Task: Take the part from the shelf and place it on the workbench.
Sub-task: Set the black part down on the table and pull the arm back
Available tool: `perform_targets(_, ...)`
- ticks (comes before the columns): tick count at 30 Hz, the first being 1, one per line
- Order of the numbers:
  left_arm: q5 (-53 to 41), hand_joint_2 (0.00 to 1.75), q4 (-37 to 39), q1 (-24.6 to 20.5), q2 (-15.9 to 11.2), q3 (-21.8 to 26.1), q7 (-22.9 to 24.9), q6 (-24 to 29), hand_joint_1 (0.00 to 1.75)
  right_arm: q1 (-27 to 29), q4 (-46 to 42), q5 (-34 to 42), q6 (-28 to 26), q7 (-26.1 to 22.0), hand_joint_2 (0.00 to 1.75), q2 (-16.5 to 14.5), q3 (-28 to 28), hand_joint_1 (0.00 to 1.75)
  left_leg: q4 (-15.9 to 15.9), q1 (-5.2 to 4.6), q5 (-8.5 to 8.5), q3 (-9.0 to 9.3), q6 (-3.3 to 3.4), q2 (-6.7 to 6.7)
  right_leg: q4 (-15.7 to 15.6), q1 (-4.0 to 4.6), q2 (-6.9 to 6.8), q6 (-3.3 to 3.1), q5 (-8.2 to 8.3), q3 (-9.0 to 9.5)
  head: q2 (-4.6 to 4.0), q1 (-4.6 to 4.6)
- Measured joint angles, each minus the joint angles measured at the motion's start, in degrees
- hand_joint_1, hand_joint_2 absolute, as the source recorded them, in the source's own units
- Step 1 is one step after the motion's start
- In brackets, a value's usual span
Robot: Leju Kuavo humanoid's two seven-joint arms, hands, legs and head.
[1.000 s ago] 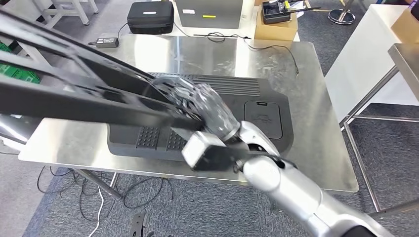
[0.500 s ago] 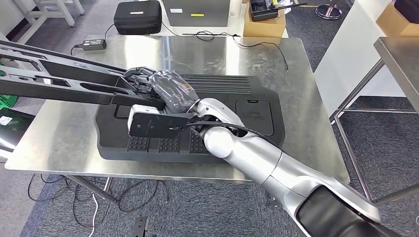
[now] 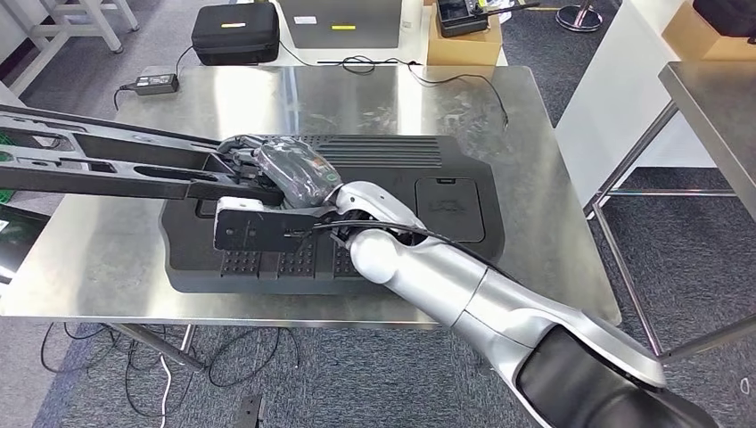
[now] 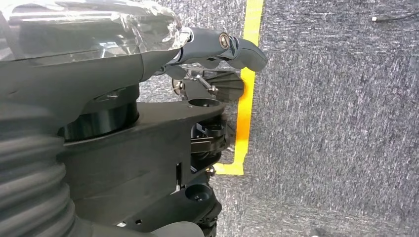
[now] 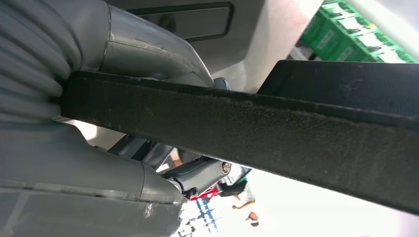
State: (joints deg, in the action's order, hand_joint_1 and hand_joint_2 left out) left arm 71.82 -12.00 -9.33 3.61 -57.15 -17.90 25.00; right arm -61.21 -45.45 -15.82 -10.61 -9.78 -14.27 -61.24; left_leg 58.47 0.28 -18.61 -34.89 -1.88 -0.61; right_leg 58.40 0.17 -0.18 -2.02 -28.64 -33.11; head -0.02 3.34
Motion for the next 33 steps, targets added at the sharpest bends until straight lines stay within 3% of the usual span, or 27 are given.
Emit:
perform_targets(10,-1.0,1.75,0.0,0.3,0.4,-0.9,1.0,-0.1,0.00,-0.9,6.0,-3.8,-4.4,4.6,1.75,-1.0,-1.7,1.75,0.0,0.00,0.00,0.00,0.00,0.01,0.0,0.00,0.01,0.00,0.00,0.00,0.00,-0.72)
perform_targets(12,-2.0,1.75,0.0,0.4,0.5,-1.2,0.8,2.1,0.00,-1.3,8.0,-7.7,-6.7,9.7,1.75,-1.4,-2.4,1.75,0.0,0.00,0.00,0.00,0.00,0.01,0.0,0.00,0.01,0.00,0.00,-0.02,0.00,-0.84)
perform_targets(15,-5.0,1.75,0.0,0.4,0.8,-2.3,0.6,6.6,0.00,-2.0,11.5,-16.4,-12.0,24.8,1.75,-1.3,-4.6,1.75,0.0,0.00,0.00,0.00,0.00,-0.01,0.0,0.00,-0.04,0.00,0.00,-0.03,0.00,-1.09)
perform_targets(17,-6.4,1.75,0.0,0.5,1.0,-3.3,0.7,8.1,0.00,-2.1,13.8,-18.9,-14.8,31.2,1.75,-0.7,-5.5,1.75,0.0,-0.01,0.01,-0.03,0.00,0.00,0.0,0.00,-0.02,-0.01,0.02,-0.05,0.00,-1.09)
perform_targets(25,-8.5,1.75,0.0,0.4,1.4,-6.6,0.5,9.3,0.00,-2.3,18.8,-23.1,-18.5,34.2,1.75,0.6,-8.0,1.75,0.0,-0.09,-0.01,-0.03,0.01,0.30,0.0,-0.11,0.29,0.01,0.14,-0.16,0.00,-1.39)
perform_targets(30,-9.2,1.75,0.0,0.3,1.4,-8.0,1.0,8.8,0.00,-2.7,20.6,-31.2,-15.6,38.0,1.75,1.2,-11.1,1.75,0.0,-0.06,-0.01,-0.01,0.01,0.36,0.0,-0.09,0.33,0.00,0.14,-0.17,0.00,-1.53)
perform_targets(33,-9.3,1.75,0.0,0.3,1.4,-8.6,1.2,8.6,0.00,-2.7,21.4,-32.3,-14.8,38.4,1.75,1.5,-12.9,1.75,0.0,-0.04,-0.01,-0.01,0.00,0.34,0.0,-0.06,0.31,0.00,0.14,-0.16,0.00,-1.59)
